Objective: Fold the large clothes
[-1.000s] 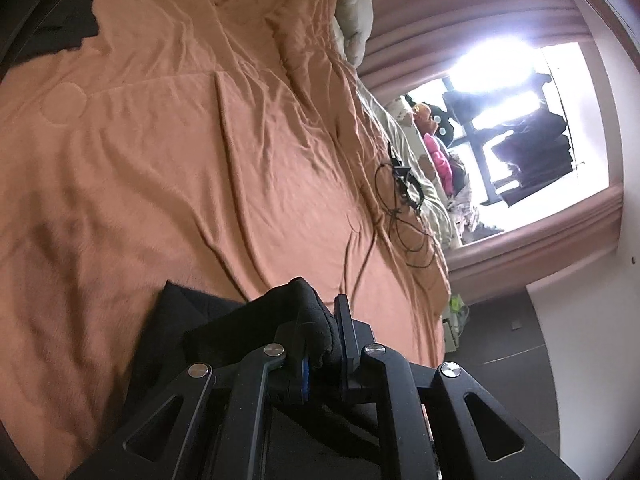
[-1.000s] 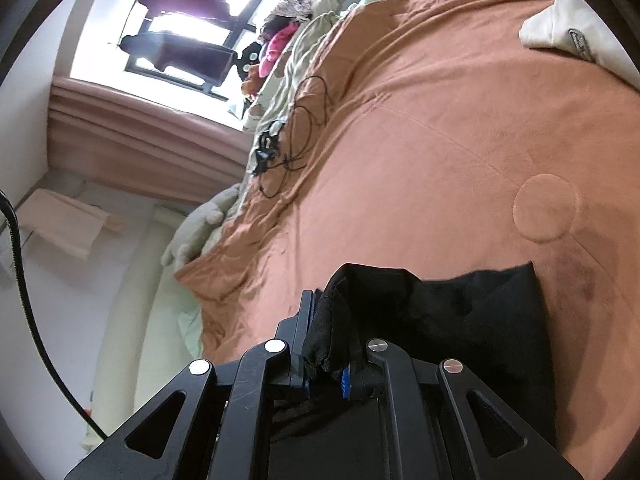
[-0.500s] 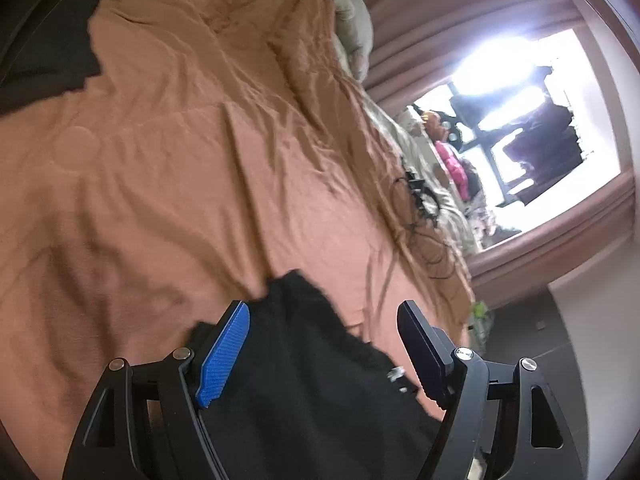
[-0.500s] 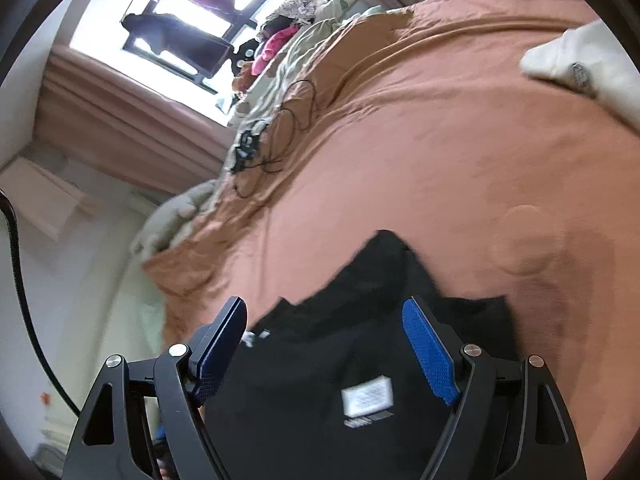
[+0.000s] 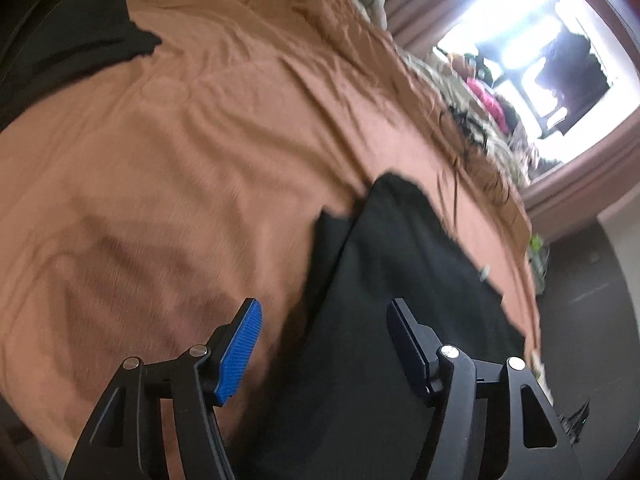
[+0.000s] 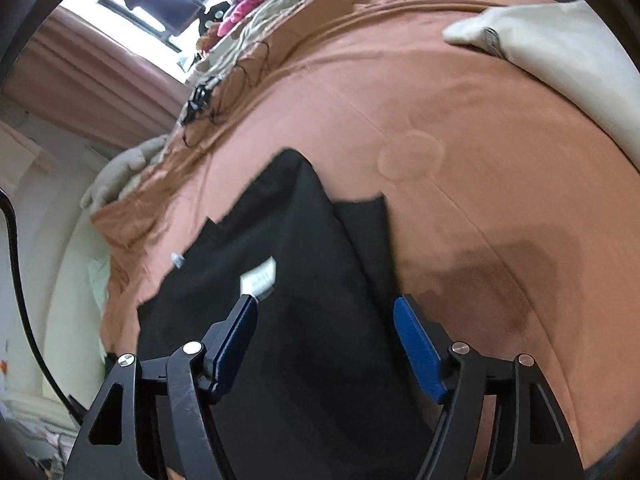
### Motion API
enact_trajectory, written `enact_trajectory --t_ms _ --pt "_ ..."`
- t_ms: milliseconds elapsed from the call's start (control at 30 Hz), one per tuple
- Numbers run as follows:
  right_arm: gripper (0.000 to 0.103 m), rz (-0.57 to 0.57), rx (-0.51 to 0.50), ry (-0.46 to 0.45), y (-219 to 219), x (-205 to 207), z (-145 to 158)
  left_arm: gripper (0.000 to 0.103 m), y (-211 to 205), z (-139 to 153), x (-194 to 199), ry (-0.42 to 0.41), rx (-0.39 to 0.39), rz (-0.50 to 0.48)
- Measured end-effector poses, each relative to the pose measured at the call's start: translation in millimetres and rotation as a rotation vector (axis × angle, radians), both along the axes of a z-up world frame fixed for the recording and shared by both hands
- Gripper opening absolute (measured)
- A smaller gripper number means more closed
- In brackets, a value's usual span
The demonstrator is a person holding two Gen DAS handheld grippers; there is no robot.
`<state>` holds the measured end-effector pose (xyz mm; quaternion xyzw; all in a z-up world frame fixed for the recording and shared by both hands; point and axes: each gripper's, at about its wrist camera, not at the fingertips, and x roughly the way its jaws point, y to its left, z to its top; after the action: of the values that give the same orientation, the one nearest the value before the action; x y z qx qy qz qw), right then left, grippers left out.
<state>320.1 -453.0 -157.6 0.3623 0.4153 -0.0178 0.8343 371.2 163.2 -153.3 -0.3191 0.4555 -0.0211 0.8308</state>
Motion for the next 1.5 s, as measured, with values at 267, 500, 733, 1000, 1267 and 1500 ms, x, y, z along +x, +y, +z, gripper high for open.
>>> enact_trajectory --t_ms 267,500,733,1000,1267,1500 --pt "0.035 0.030 0.011 0.043 9.9 -28.0 -22.3 0.029 -7.6 -23.1 -34.7 0.037 -0.010 -0.084" --pt "0.017 -0.012 -0.018 0.067 5.8 -35.0 -25.9 0.010 -9.5 -19.9 -46.8 0.057 0.030 -0.081" --pt "0.021 -0.059 -0.090 0.127 3.2 -51.9 -16.7 0.013 -2.4 -16.3 -63.5 0.080 0.050 -0.066" --pt "0.024 -0.039 -0.139 0.046 14.3 -87.3 21.2 0.013 -1.8 16.4 -88.4 0.029 0.120 -0.003" --pt "0.036 0.095 -0.168 0.015 55.5 -84.1 37.0 0.030 -55.9 34.9 -75.1 0.002 0.139 -0.125" --pt "0.042 0.184 -0.143 0.155 73.6 -63.4 1.6 0.031 -93.9 10.9 -61.4 0.090 0.197 -0.218"
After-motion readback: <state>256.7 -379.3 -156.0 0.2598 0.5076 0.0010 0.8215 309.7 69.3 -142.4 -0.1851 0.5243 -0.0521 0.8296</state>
